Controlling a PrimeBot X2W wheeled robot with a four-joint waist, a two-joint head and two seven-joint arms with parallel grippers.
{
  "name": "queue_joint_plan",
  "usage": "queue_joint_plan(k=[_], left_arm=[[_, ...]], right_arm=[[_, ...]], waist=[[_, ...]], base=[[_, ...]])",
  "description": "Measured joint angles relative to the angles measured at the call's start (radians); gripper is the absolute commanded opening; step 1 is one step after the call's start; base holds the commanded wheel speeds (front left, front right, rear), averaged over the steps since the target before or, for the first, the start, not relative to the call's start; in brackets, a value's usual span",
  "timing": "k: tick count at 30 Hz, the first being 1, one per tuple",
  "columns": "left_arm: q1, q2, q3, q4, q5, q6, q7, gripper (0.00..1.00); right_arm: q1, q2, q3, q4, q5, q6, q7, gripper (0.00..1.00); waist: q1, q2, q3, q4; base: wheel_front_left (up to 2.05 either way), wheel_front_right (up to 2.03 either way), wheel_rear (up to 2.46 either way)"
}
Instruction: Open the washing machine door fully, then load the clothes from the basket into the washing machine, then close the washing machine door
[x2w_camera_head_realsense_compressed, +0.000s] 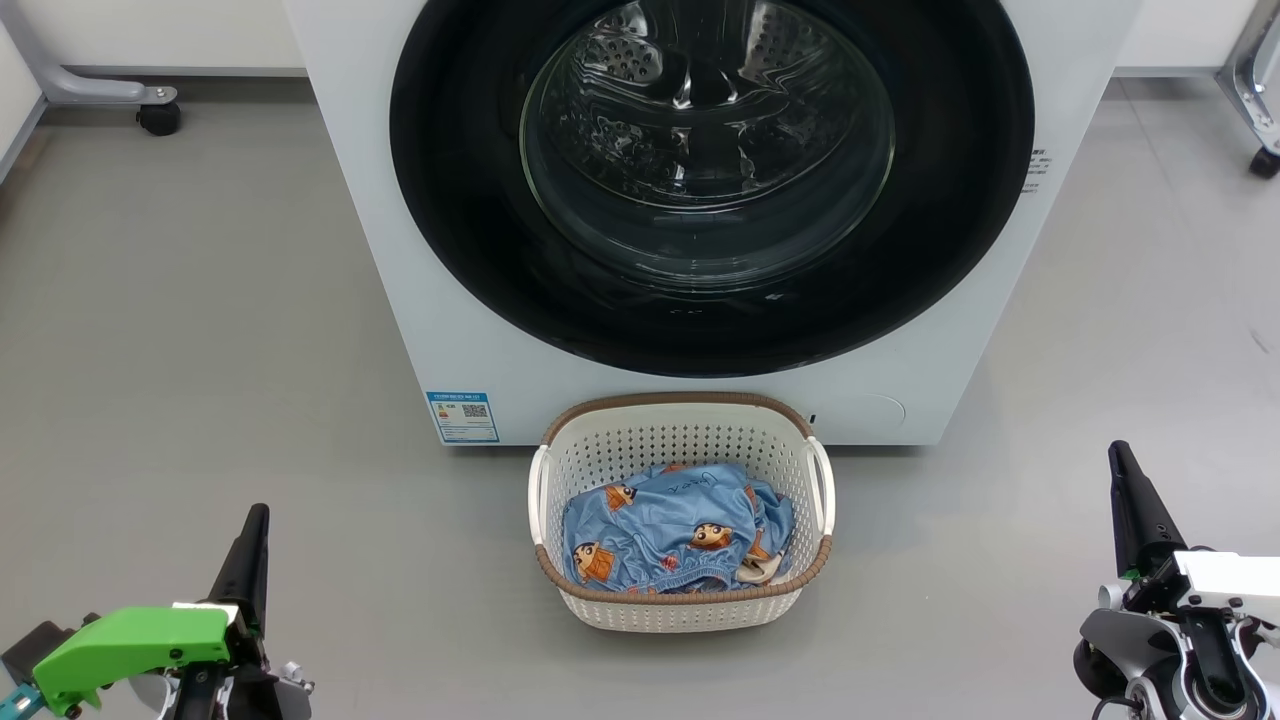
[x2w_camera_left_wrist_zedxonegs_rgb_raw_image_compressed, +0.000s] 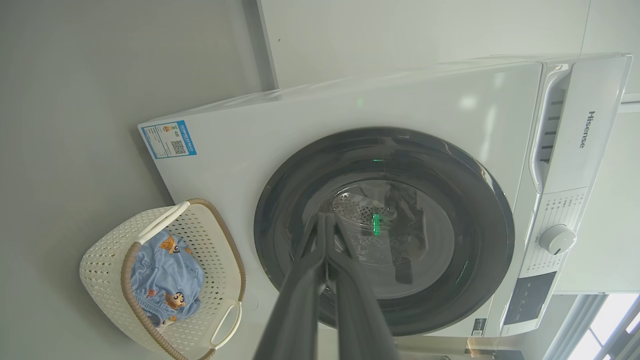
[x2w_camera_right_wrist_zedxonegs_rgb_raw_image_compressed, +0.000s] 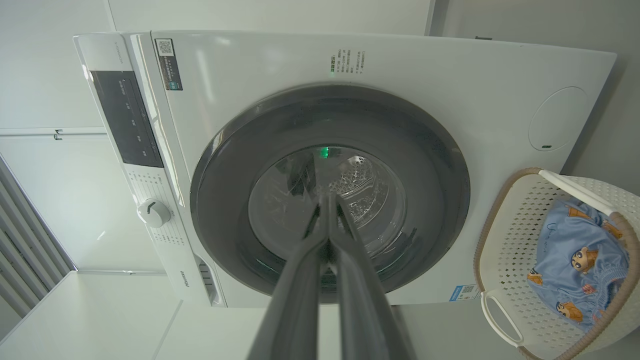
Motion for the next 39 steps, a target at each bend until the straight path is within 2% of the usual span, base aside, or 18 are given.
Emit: queue_joint_plan(k=[31,32,39], left_arm=[[0.014,-0.009,-0.002,0.022,0.006,0.001,0.001,0.0],[0.026,-0.015,-0.005,0.032,0.006,0.001,0.001,1.0],[0.068,-0.037,-0.014,0.063,0.006,0.001,-0.002,1.0]], right_arm=[[0.014,0.014,-0.001,0.019,0.0,-0.001,0.0,0.0],[0.026,0.021,0.0,0.031,0.0,-0.001,0.0,1.0],[0.07,0.044,0.001,0.062,0.0,-0.001,-0.002,1.0]], waist=[[0.0,0.0,0.0,0.0],[0.0,0.0,0.0,0.0],[0.0,-0.0001,0.0,0.0]], base=[[0.0,0.0,0.0],[0.0,0.0,0.0],[0.0,0.0,0.0]])
